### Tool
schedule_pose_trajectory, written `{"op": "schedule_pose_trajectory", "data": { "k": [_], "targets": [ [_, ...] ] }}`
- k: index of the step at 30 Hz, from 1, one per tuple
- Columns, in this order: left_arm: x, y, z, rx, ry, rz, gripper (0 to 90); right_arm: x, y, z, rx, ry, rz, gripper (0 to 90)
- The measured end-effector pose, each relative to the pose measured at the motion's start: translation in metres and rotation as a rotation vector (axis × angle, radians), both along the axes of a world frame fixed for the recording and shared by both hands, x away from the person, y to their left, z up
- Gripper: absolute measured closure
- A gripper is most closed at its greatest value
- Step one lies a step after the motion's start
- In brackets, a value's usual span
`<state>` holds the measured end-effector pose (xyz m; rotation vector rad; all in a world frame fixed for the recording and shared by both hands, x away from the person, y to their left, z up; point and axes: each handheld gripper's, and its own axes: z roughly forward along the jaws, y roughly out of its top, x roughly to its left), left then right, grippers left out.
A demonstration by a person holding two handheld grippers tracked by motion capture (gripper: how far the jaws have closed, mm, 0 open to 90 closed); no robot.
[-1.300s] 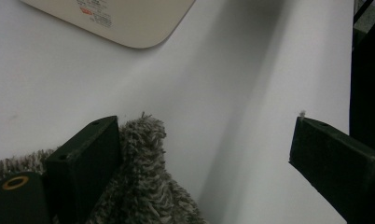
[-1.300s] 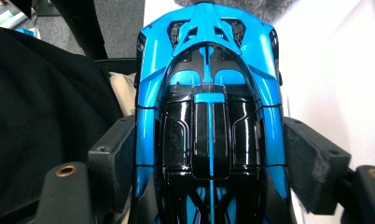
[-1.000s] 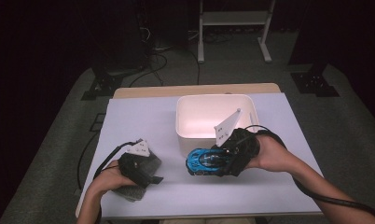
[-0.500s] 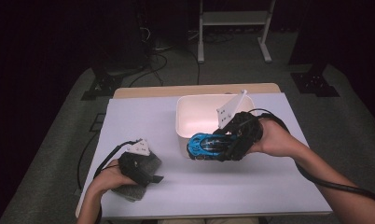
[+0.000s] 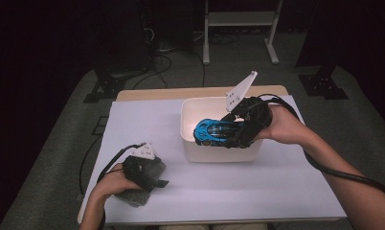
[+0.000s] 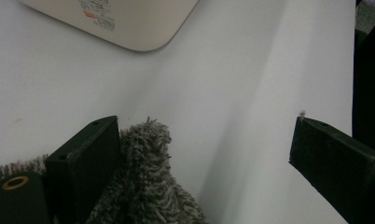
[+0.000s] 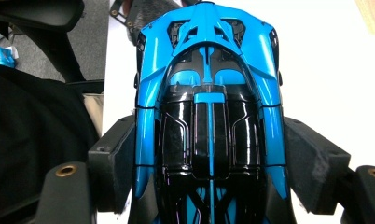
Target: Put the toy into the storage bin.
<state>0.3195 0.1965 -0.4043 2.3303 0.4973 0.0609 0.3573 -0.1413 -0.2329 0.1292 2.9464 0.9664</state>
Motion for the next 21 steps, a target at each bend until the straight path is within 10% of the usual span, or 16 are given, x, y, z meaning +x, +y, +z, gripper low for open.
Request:
{"op": "schedule_pose_trajectory", "data": {
  "k": [21],
  "targets": [
    [-0.002, 0.001, 0.002, -0.006, -0.010, 0.000, 8.4, 0.057, -0.001, -0.015, 0.000, 0.050, -0.058, 25.1]
  ]
}}
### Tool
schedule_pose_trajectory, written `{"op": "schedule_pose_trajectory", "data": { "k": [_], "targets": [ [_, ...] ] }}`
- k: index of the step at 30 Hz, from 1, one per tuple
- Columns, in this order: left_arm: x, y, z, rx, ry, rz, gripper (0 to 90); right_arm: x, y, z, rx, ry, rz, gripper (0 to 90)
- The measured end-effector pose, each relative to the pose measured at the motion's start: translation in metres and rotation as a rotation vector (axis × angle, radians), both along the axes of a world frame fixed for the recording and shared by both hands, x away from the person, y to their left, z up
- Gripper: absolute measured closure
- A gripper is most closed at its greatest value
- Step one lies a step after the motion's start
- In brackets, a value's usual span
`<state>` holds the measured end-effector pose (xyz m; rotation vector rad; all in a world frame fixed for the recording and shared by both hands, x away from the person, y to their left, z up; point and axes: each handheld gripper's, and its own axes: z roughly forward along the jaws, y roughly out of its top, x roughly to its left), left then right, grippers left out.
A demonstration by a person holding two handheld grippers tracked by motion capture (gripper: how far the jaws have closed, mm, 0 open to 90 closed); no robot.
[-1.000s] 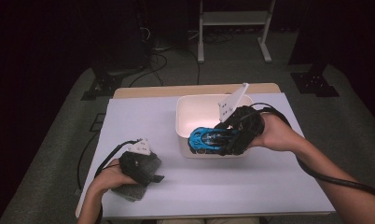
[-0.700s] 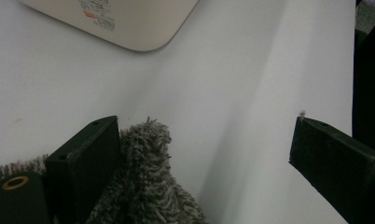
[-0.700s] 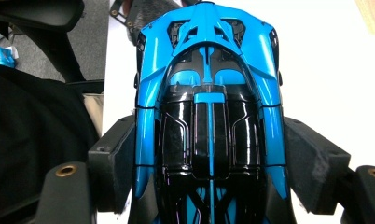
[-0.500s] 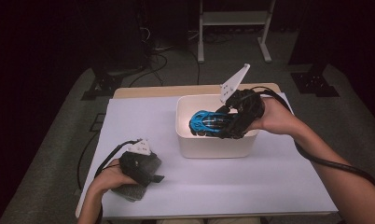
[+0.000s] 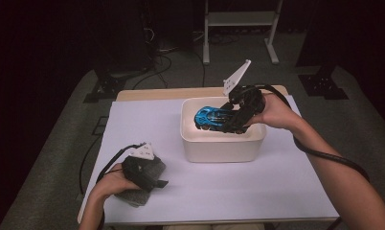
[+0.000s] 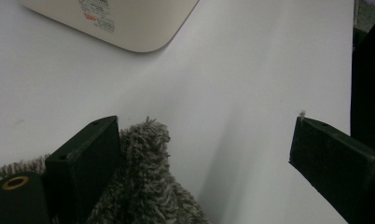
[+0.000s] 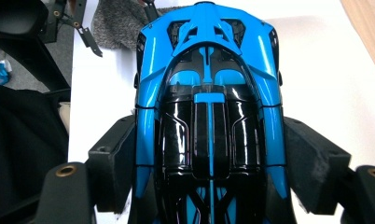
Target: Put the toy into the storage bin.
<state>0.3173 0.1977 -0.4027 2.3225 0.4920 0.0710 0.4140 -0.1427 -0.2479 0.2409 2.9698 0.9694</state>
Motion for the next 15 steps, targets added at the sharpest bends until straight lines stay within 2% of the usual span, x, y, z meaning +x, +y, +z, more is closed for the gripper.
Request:
{"op": "schedule_pose_trajectory", "data": {
  "k": [15],
  "targets": [
    [-0.002, 0.003, 0.000, -0.004, 0.001, 0.005, 8.4, 0.023, 0.010, -0.024, -0.014, 0.043, -0.005, 25.1]
  ]
}}
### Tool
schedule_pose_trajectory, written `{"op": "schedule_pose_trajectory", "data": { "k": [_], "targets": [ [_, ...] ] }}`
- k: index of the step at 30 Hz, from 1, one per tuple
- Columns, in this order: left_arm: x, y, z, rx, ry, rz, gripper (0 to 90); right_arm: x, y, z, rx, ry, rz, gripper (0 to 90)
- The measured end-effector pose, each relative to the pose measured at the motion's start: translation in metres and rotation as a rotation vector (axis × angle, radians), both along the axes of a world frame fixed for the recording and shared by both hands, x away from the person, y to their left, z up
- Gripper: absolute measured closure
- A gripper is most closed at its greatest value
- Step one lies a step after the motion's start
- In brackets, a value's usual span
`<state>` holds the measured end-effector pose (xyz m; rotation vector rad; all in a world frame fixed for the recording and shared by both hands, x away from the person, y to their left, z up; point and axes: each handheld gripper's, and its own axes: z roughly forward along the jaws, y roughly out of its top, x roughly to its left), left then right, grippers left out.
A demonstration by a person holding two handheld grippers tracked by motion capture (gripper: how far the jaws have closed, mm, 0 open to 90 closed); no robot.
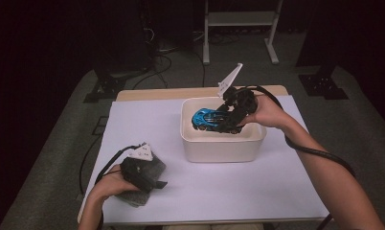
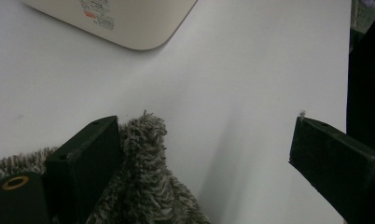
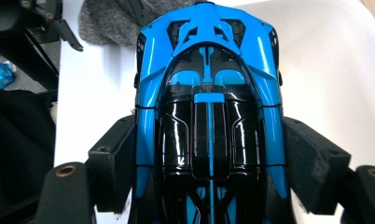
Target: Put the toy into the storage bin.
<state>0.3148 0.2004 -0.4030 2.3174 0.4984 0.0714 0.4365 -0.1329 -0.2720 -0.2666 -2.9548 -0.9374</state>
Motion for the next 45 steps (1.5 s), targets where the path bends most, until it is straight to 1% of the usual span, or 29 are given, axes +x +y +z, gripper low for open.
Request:
{"op": "schedule_pose_trajectory", "data": {
  "k": [5, 10, 13, 23, 25, 31, 34, 36, 44, 45],
  "targets": [
    [0.001, 0.000, -0.001, 0.007, 0.002, -0.005, 8.4, 0.004, 0.000, -0.009, -0.018, 0.018, 0.000, 25.1],
    [0.000, -0.001, -0.001, 0.012, 0.003, -0.007, 8.4, 0.008, 0.001, -0.015, -0.019, 0.029, -0.009, 25.1],
    [0.000, -0.001, -0.001, 0.018, 0.001, -0.008, 8.4, 0.009, 0.002, -0.018, -0.028, 0.031, -0.009, 25.1],
    [-0.001, -0.001, -0.001, 0.013, 0.002, -0.004, 8.4, 0.013, 0.004, -0.027, -0.035, 0.045, -0.006, 25.1],
    [-0.001, -0.001, -0.001, 0.012, 0.002, -0.004, 8.3, 0.014, 0.004, -0.031, -0.041, 0.060, -0.007, 25.1],
    [-0.001, 0.000, -0.001, 0.014, 0.001, -0.004, 8.4, 0.016, 0.007, -0.039, -0.046, 0.077, -0.003, 25.1],
    [-0.001, 0.000, -0.001, 0.013, 0.001, -0.004, 8.4, 0.016, 0.009, -0.041, -0.047, 0.078, 0.005, 25.1],
    [-0.001, 0.000, 0.000, 0.011, 0.001, -0.004, 8.4, 0.017, 0.011, -0.046, -0.048, 0.080, 0.011, 25.1],
    [-0.001, 0.000, 0.000, 0.010, 0.000, -0.003, 8.3, 0.018, 0.015, -0.053, -0.060, 0.095, 0.017, 25.1],
    [-0.001, 0.001, 0.000, 0.012, 0.001, -0.003, 8.4, 0.020, 0.015, -0.056, -0.064, 0.101, 0.013, 25.1]
  ]
}}
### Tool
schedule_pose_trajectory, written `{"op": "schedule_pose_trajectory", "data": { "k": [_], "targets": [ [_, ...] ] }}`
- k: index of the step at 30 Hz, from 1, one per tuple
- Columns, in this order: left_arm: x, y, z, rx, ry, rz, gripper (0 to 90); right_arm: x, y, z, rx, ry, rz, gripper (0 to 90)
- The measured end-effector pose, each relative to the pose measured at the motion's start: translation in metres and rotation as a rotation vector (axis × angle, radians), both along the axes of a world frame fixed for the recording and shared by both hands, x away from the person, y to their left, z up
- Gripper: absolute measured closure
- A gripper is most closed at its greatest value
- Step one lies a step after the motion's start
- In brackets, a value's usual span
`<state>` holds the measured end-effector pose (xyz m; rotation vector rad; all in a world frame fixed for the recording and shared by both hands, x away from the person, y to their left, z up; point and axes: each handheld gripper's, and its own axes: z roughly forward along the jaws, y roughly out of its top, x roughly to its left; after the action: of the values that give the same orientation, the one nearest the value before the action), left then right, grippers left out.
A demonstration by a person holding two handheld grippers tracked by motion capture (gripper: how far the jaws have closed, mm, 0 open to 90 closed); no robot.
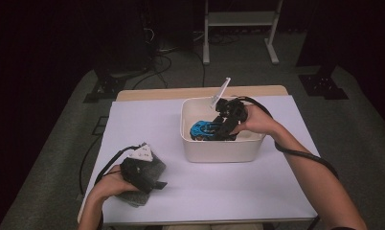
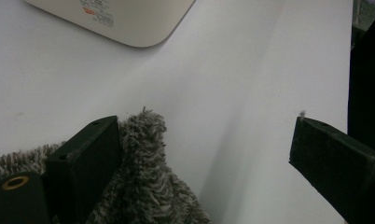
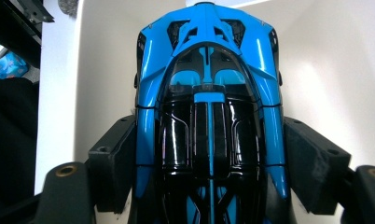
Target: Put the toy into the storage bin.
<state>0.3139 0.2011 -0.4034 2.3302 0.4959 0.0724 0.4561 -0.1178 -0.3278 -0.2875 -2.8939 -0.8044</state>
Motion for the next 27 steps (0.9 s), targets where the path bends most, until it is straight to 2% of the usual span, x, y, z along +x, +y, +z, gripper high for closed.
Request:
{"op": "schedule_pose_trajectory", "data": {
  "k": [27],
  "targets": [
    [-0.001, 0.001, 0.002, -0.001, -0.004, -0.004, 8.3, 0.008, 0.009, -0.017, -0.054, 0.048, -0.004, 25.1]
  ]
}}
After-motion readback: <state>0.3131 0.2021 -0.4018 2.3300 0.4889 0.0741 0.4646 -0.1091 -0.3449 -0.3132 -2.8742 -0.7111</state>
